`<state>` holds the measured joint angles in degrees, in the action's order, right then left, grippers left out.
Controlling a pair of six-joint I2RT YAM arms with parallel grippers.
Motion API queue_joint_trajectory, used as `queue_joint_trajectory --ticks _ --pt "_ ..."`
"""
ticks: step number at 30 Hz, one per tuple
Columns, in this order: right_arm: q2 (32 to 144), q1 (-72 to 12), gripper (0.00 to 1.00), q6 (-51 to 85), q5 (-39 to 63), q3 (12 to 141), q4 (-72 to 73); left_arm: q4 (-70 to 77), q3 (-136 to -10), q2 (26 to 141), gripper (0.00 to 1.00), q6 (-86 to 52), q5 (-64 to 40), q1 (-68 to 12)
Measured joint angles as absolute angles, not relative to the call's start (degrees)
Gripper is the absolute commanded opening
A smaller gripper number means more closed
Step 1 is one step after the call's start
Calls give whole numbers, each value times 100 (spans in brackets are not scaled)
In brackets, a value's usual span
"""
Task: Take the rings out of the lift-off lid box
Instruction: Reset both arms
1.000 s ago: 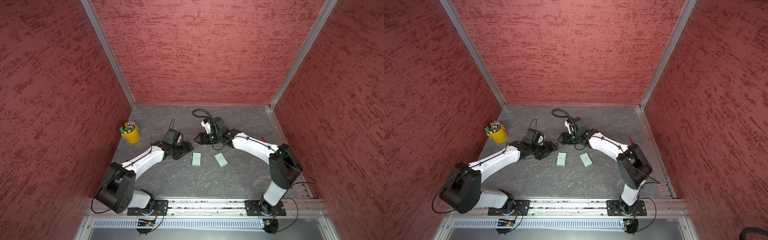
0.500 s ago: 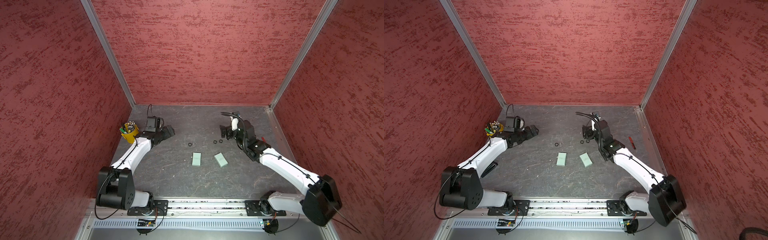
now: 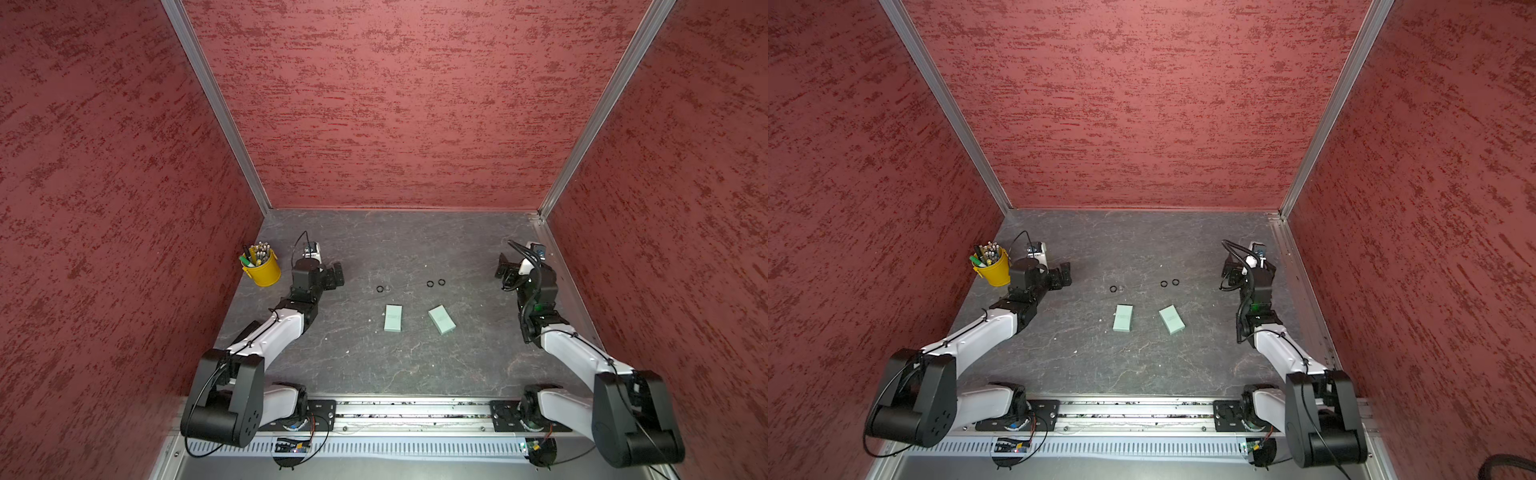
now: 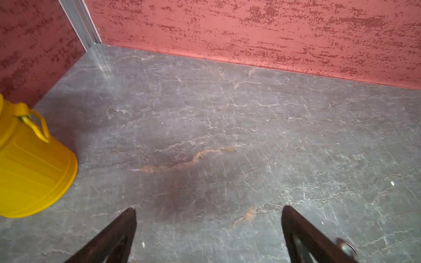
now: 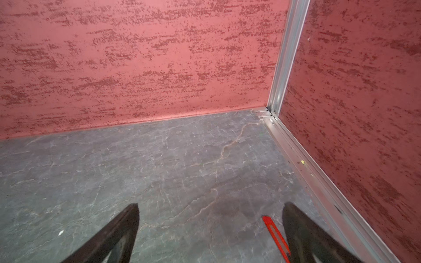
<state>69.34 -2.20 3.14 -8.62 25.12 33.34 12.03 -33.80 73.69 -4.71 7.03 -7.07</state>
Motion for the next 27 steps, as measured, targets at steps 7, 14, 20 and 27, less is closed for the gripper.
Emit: queue_joint_trajectory --ticks 7,14,20,27 --pt "7856 519 99 336 -213 1542 5315 2287 -2757 7830 100 -180 364 -475" --pt "8873 729 99 403 364 967 7028 3358 -2342 7905 100 71 362 -370" --pt "8840 727 99 399 495 978 7588 4488 -2213 8761 100 69 213 51" --pt "8840 663 99 329 598 1044 7596 4849 -2174 8816 100 45 32 143"
